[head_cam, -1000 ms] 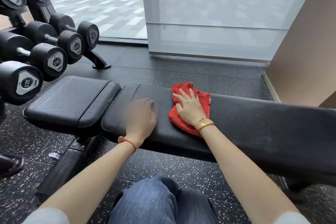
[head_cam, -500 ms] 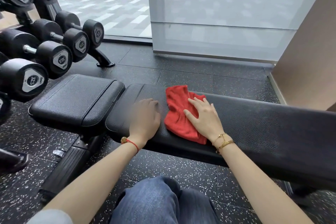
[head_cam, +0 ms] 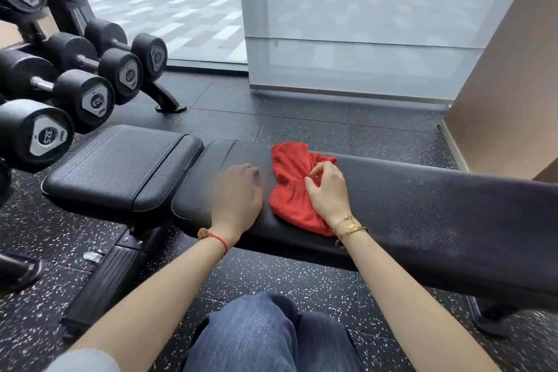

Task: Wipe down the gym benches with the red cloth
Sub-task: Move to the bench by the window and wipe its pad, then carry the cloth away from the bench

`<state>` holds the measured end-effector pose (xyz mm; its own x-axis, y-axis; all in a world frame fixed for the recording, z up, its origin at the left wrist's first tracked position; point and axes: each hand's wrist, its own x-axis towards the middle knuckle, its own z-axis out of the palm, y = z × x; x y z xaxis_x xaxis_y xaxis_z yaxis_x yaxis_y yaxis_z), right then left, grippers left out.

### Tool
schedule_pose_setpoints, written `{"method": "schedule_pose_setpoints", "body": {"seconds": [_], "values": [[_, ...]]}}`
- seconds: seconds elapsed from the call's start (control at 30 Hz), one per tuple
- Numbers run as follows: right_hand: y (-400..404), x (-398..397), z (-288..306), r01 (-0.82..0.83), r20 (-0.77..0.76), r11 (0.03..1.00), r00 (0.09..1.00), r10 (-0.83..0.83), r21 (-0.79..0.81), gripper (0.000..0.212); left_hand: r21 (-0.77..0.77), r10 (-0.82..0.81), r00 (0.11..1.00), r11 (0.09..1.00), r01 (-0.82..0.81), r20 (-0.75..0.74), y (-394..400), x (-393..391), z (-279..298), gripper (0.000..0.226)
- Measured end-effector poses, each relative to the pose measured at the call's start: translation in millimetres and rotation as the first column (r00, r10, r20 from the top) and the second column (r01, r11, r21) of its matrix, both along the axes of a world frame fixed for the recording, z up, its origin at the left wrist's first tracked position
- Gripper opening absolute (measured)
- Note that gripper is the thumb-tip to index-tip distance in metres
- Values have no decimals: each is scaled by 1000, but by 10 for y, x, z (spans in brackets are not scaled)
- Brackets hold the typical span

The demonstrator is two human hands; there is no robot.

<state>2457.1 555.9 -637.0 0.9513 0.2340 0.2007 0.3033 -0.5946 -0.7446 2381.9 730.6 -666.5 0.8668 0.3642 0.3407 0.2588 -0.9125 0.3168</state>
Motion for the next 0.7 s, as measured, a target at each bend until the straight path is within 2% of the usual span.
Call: {"method": "schedule_pose_setpoints", "body": {"seconds": [0.13, 0.23, 0.27, 0.33, 0.37, 0.43, 0.57, 0.7], "values": [[-109, -79, 48, 40, 31, 997, 999, -42, 67, 11, 3, -10, 1000, 1000, 10, 10, 4, -9, 11, 41], [-173, -97, 28, 147, 125, 986, 983, -137, -74, 14, 7, -10, 1000, 1000, 10, -7, 4, -12, 15, 41], [-188, -95, 18, 200, 126, 966, 975, -180, -164, 22, 6, -12, 1000, 1000, 12, -11, 6, -15, 18, 41], [-221, -96, -6, 247, 69, 908, 969, -238, -339, 51, 6, -14, 1000, 1000, 14, -16, 8, -16, 23, 41], [-238, -99, -24, 245, 46, 889, 968, -247, -387, 64, 8, -14, 1000, 1000, 14, -18, 6, -17, 25, 41], [-263, -109, -59, 227, 36, 888, 972, -232, -399, 75, 12, -12, 1000, 1000, 13, -17, -4, -24, 28, 43], [-230, -127, -91, 161, 39, 949, 987, -156, -271, 60, 15, -18, 1000, 1000, 18, -17, -31, -38, 43, 51], [-142, -106, -83, 100, 59, 990, 994, -95, -102, 37, 33, -10, 999, 999, 11, -38, -41, -24, 40, 44]]}}
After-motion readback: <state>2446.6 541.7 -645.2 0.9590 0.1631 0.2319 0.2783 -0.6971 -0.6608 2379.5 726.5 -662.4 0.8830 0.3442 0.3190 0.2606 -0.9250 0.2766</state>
